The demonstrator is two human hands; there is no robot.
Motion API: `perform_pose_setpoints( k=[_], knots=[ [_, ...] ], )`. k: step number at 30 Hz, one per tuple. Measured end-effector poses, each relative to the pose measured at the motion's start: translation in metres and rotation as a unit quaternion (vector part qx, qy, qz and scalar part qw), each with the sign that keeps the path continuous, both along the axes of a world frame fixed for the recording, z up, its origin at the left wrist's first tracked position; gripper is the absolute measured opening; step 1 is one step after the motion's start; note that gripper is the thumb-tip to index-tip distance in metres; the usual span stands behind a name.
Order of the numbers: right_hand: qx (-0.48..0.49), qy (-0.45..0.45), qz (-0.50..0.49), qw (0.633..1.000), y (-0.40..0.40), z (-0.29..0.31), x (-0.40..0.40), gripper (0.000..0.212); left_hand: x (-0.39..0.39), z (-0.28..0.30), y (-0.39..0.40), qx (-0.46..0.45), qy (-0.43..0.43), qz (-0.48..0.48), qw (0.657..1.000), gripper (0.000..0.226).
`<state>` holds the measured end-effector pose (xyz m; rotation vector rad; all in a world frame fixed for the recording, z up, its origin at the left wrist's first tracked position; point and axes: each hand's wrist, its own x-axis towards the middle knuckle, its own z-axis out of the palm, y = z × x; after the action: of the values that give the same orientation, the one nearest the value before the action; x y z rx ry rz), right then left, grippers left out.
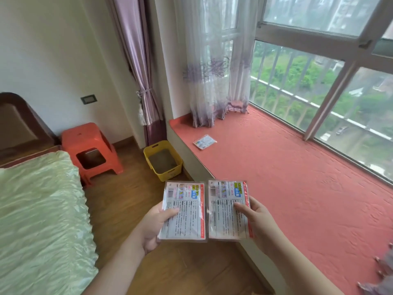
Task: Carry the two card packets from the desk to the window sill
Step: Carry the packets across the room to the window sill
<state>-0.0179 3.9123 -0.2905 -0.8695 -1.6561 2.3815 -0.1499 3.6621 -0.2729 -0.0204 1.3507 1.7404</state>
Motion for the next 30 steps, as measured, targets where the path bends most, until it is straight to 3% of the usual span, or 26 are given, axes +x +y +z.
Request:
perform_pose_setpoints(
  k=[12,24,30],
  knots=[
    [-0.017,-0.025,0.065,0.997,0.028,-0.001,-0.128,0.020,-0.098,-0.003,0.008,-0.031,0.001,0.057,0.998,0.048],
    [-0.021,-0.028,0.039,0.999,0.006,0.006,-0.296,0.019,-0.268,-0.010,-0.008,-0.045,0.001,0.070,0.997,0.027],
    [-0.037,-0.006,0.029,0.999,0.010,0.020,-0.354,0.019,-0.345,-0.005,0.011,-0.033,0.007,0.050,0.998,0.038]
  ],
)
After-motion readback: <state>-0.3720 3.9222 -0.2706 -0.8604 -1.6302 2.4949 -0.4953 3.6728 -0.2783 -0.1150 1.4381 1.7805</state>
